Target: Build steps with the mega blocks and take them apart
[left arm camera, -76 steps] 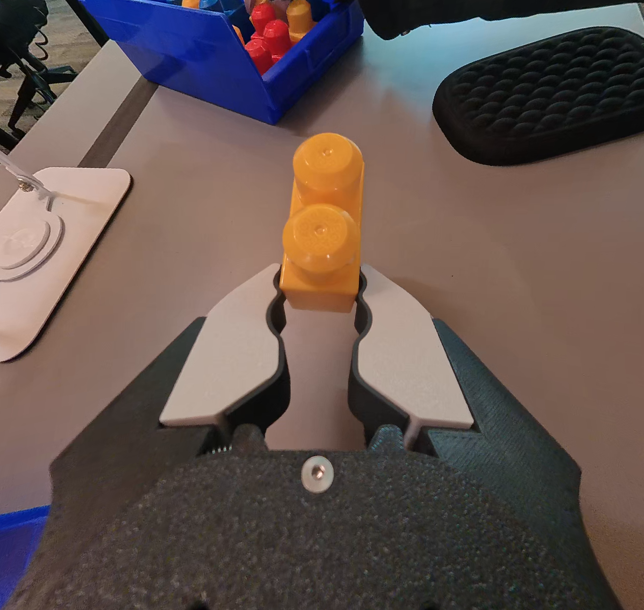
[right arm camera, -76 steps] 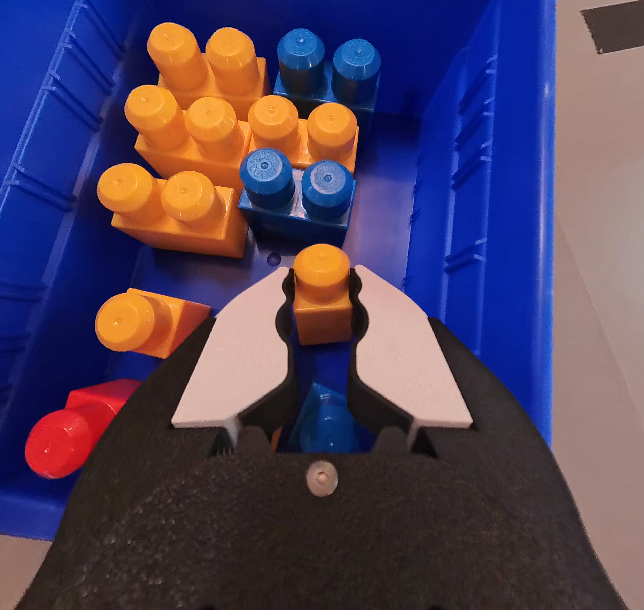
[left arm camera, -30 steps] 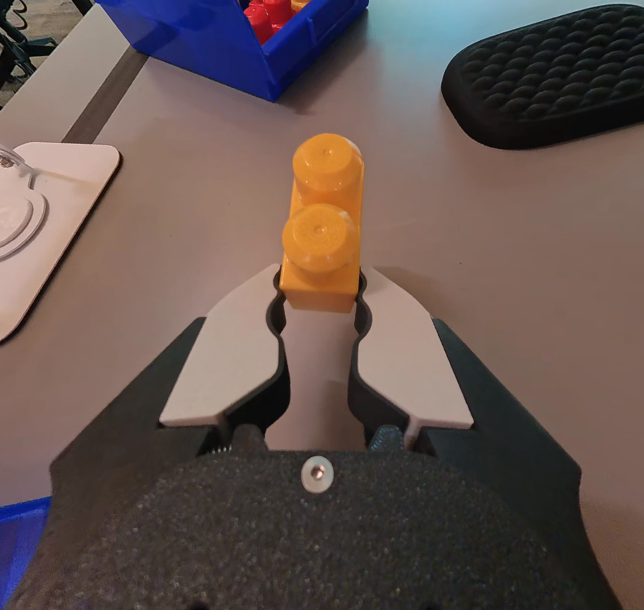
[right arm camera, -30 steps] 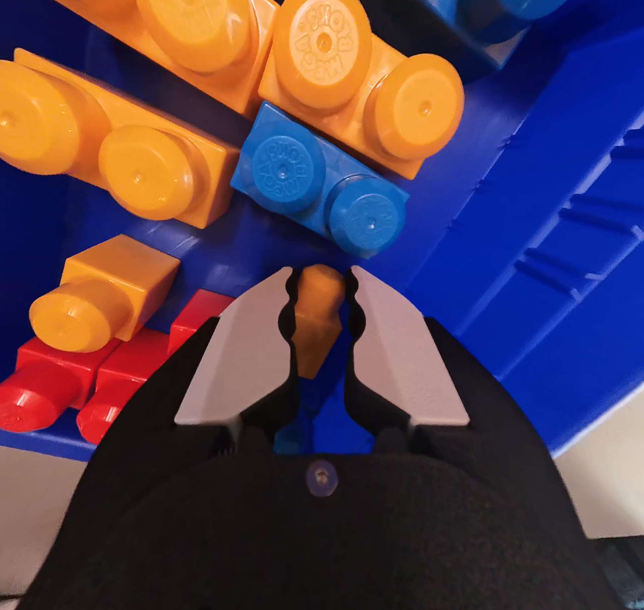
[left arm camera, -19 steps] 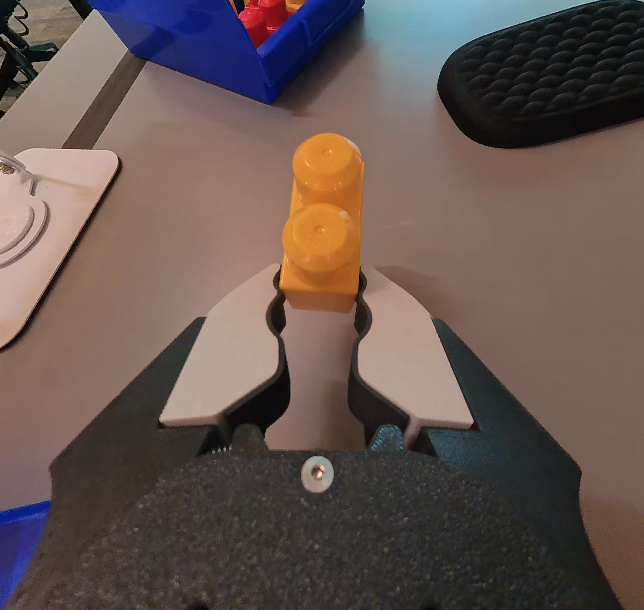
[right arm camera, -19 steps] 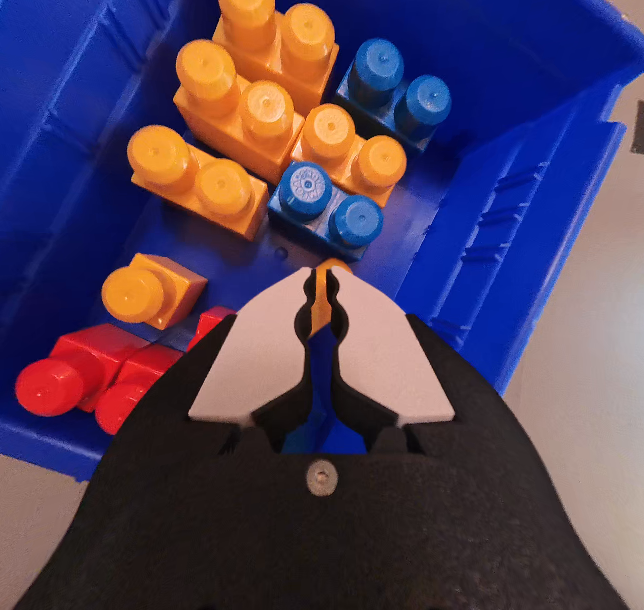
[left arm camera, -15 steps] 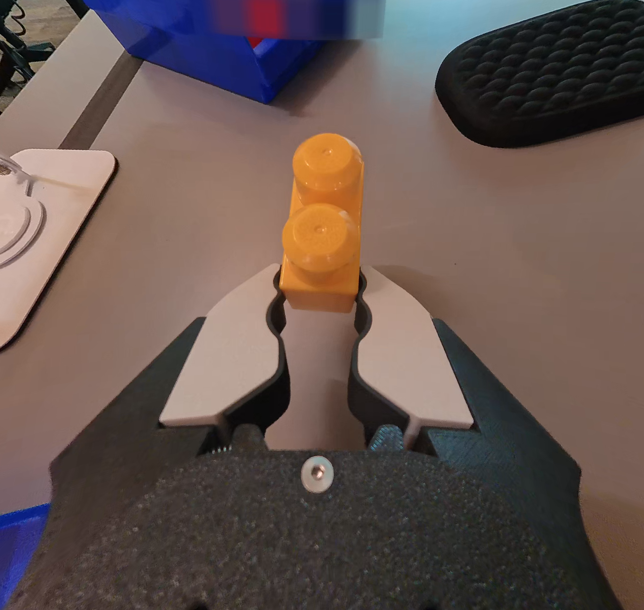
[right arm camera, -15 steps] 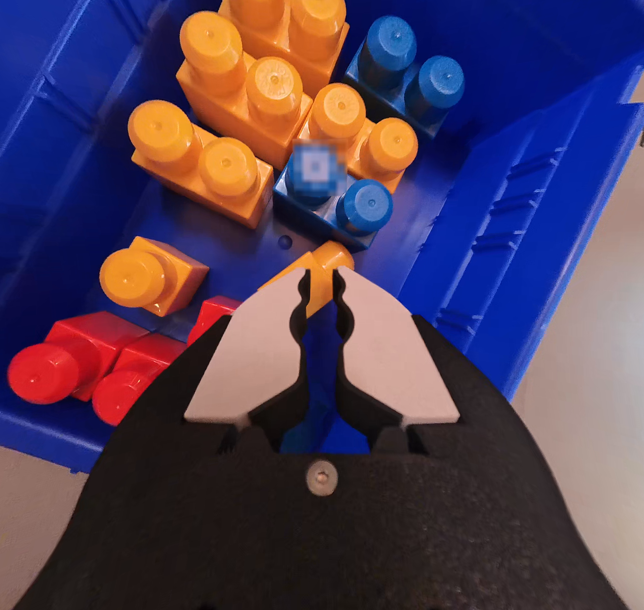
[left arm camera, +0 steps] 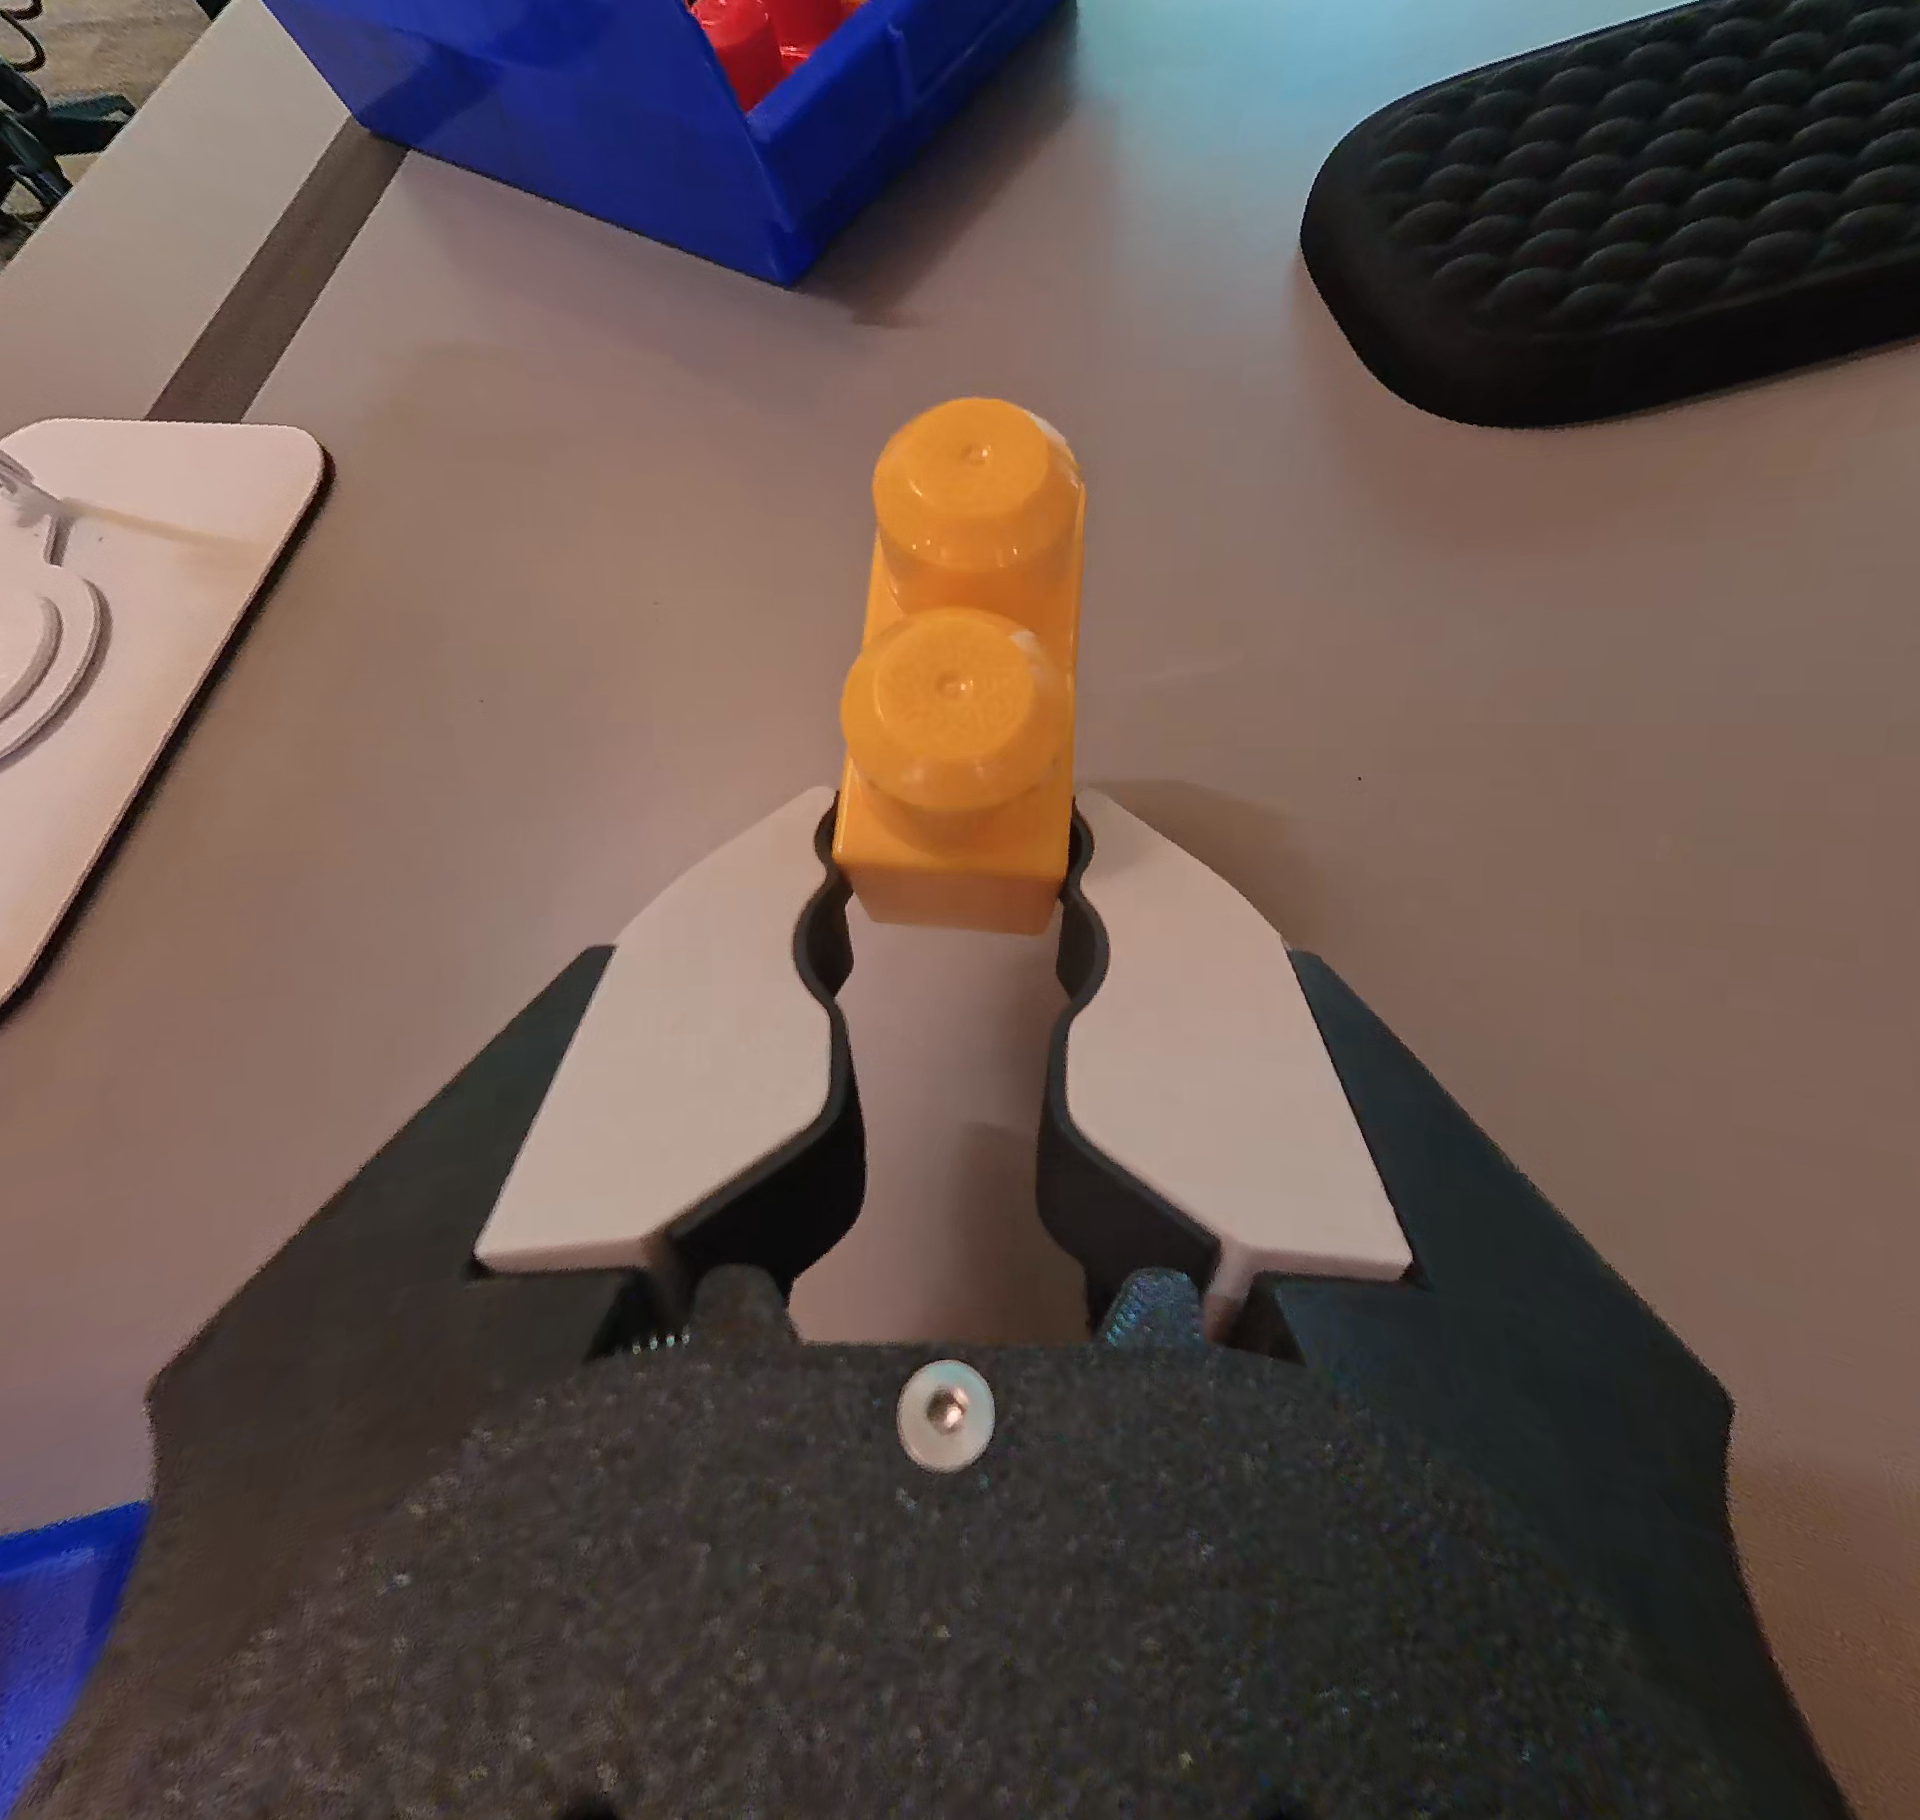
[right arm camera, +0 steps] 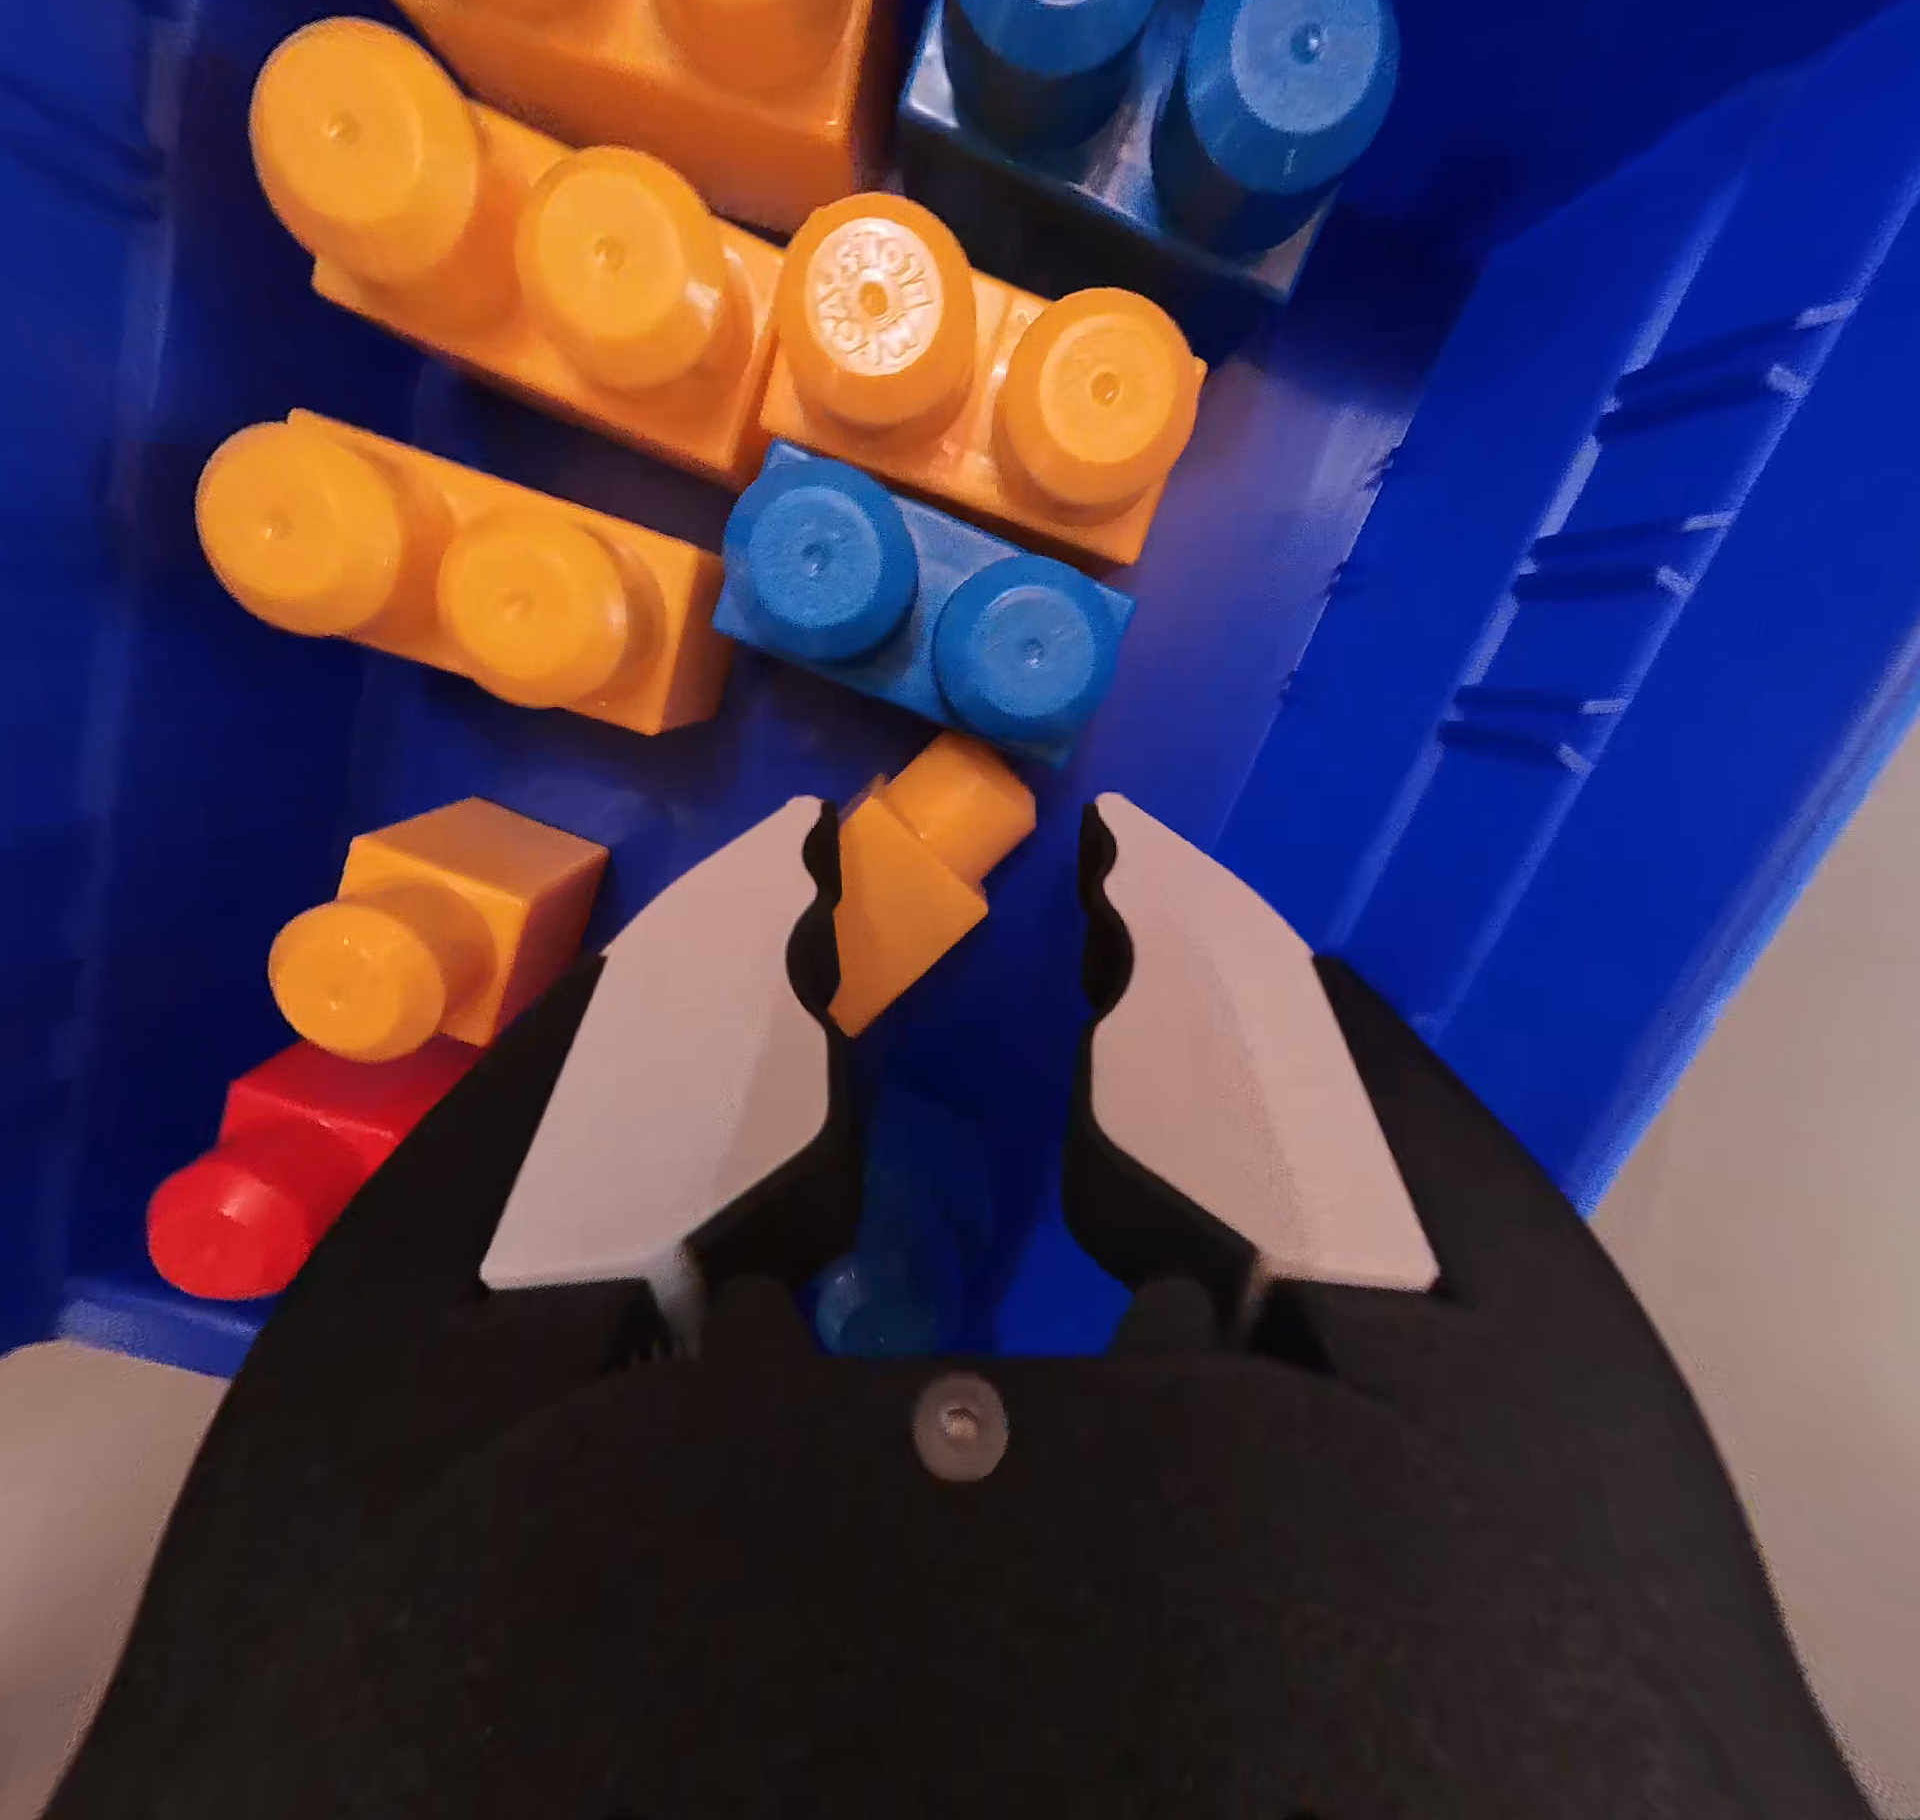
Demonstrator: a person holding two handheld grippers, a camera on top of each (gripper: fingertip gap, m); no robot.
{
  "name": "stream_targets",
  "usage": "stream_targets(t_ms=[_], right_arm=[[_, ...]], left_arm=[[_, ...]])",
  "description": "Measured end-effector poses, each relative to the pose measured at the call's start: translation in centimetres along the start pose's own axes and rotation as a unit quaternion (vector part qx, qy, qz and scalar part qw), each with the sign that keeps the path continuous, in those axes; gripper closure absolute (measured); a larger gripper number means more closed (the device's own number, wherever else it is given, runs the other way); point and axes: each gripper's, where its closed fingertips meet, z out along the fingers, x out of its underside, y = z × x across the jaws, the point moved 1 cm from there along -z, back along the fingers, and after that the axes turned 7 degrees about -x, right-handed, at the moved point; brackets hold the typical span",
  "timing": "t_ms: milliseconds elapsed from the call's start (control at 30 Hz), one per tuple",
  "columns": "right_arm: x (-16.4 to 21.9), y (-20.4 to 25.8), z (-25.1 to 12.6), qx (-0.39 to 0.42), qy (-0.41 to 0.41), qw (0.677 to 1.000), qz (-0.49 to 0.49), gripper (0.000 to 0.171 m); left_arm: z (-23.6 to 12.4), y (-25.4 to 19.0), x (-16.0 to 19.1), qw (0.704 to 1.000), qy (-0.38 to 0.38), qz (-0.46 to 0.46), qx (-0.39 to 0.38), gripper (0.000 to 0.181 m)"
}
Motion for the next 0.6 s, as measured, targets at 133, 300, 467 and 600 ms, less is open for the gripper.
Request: stream_targets(t_ms=[133, 300, 467, 600], right_arm=[[-0.3, -0.3, 0.7, -0.008, 0.013, 0.999, 0.044, 0.126], [0.0, -0.5, 1.8, -0.015, 0.028, 0.997, 0.077, 0.133], [0.7, -0.2, 2.4, -0.029, 0.037, 0.996, 0.082, 0.143], [-0.1, 0.3, 1.2, -0.029, 0.01, 0.998, 0.05, 0.155]], left_arm=[[-0.1, 0.0, 0.0, 1.0, 0.0, -0.003, 0.002, 0.144], [-0.2, 0.1, 0.1, 1.0, 0.001, -0.007, 0.005, 0.144], [-0.2, 0.1, 0.1, 1.0, 0.002, -0.008, 0.007, 0.144], [-0.2, 0.1, 0.2, 1.0, 0.003, -0.008, 0.007, 0.144]])
